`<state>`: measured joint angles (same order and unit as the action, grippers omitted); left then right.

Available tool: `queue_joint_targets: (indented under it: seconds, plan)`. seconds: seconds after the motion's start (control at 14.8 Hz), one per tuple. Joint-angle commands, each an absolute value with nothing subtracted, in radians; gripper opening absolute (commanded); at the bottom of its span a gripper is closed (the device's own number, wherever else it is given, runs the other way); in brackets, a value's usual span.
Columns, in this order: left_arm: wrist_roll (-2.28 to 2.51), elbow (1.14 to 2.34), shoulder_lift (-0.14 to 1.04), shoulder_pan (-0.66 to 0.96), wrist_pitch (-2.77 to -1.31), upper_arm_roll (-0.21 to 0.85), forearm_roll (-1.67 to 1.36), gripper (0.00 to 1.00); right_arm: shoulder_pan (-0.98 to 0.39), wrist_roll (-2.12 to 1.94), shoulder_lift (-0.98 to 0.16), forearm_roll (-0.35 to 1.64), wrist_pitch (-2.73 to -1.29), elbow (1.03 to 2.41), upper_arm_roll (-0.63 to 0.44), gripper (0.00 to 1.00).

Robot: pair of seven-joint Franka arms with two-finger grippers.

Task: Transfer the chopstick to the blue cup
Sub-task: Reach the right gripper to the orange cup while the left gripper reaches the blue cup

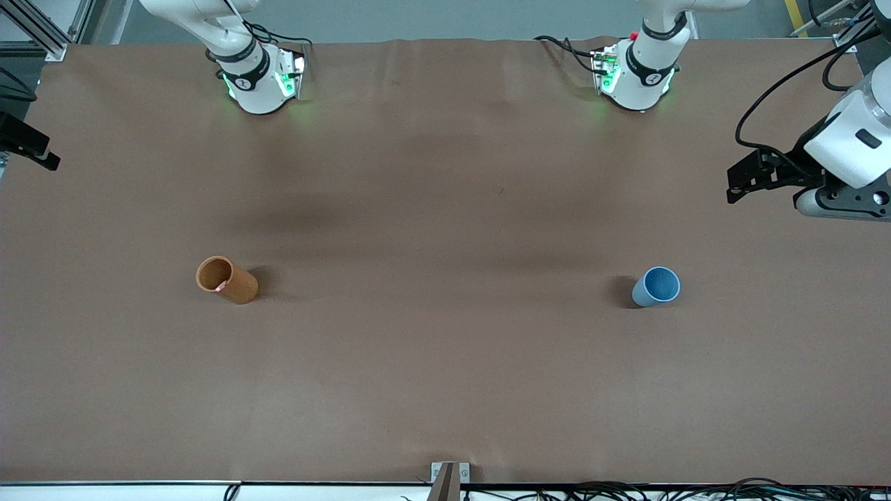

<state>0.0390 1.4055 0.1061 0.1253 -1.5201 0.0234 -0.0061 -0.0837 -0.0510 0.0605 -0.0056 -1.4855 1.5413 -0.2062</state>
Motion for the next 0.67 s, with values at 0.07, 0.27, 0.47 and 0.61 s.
queue_joint_targets:
  seconds: [0.07, 0.27, 0.47, 0.61]
  plan:
    - [0.020, 1.391, 0.104, 0.120, -1.516, 0.028, 0.002, 1.00, -0.094, -0.054, 0.069, 0.000, -1.480, 1.548, -0.207, 1.00]
    - [0.021, 1.391, 0.107, 0.120, -1.516, 0.028, 0.002, 1.00, -0.101, -0.054, 0.068, 0.000, -1.482, 1.549, -0.207, 1.00]
    - [0.051, 1.396, 0.121, 0.118, -1.517, 0.028, -0.008, 1.00, -0.130, -0.052, 0.058, 0.002, -1.489, 1.551, -0.209, 1.00]
    - [0.060, 1.422, 0.144, 0.109, -1.522, 0.015, -0.034, 1.00, -0.147, -0.046, 0.048, 0.003, -1.497, 1.554, -0.209, 1.00]
